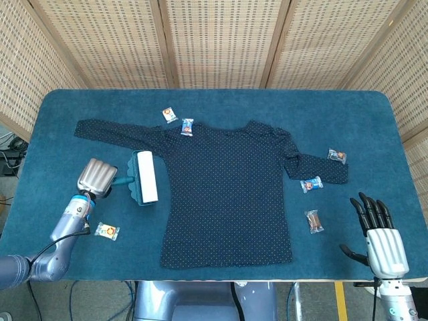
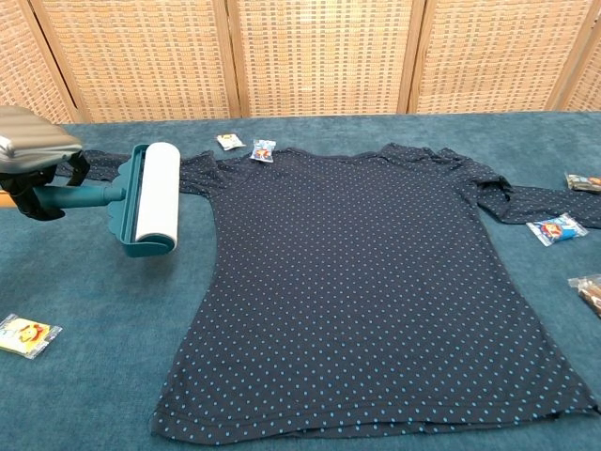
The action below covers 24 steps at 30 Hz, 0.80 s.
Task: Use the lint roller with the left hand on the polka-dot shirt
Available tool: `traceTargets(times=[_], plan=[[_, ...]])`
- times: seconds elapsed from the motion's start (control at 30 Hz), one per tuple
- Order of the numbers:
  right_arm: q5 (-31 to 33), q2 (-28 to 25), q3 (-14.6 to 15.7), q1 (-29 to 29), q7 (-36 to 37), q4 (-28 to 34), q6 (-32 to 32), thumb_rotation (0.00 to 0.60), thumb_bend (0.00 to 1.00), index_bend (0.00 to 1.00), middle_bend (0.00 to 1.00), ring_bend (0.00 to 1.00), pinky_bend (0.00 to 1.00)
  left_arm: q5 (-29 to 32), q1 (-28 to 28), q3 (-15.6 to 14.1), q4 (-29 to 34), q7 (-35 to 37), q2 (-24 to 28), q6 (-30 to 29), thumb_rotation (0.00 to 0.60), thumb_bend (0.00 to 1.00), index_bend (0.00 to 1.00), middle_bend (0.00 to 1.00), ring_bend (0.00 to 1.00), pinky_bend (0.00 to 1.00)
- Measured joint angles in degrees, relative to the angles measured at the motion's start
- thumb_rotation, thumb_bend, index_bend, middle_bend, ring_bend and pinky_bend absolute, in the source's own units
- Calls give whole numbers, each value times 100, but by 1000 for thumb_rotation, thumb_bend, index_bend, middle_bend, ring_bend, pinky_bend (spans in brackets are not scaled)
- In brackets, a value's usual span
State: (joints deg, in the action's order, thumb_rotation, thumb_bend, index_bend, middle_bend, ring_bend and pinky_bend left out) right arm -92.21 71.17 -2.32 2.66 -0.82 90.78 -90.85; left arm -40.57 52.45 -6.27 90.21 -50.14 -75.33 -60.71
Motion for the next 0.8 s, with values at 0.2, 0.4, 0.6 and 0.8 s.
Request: traceTargets(times=[0.2,0.4,0.6,0.8], plan=[[-52,-3,13,-32,-36,28,-71,600,34,0,0,0,0,-78,-123,68,-222,48,-203,-22,600,146,31,0,0,20],[-60,-10,6,-36,-15,22,-85,600,35,0,0,0,0,-180,-218,145,-201,179,-226,-56,600,133,0,0,0,0],[-59,-50,0,-43,135,56,-100,600,34,0,0,0,0,-658,-558,253,147,881,-144,-496,600,134,0,0,0,0],[34,-84,-30,-44,201,45,-65,600,35,0,0,0,0,-2072,-1348,191,504,1967,-103,-1735,600,129,0,0,0,0]])
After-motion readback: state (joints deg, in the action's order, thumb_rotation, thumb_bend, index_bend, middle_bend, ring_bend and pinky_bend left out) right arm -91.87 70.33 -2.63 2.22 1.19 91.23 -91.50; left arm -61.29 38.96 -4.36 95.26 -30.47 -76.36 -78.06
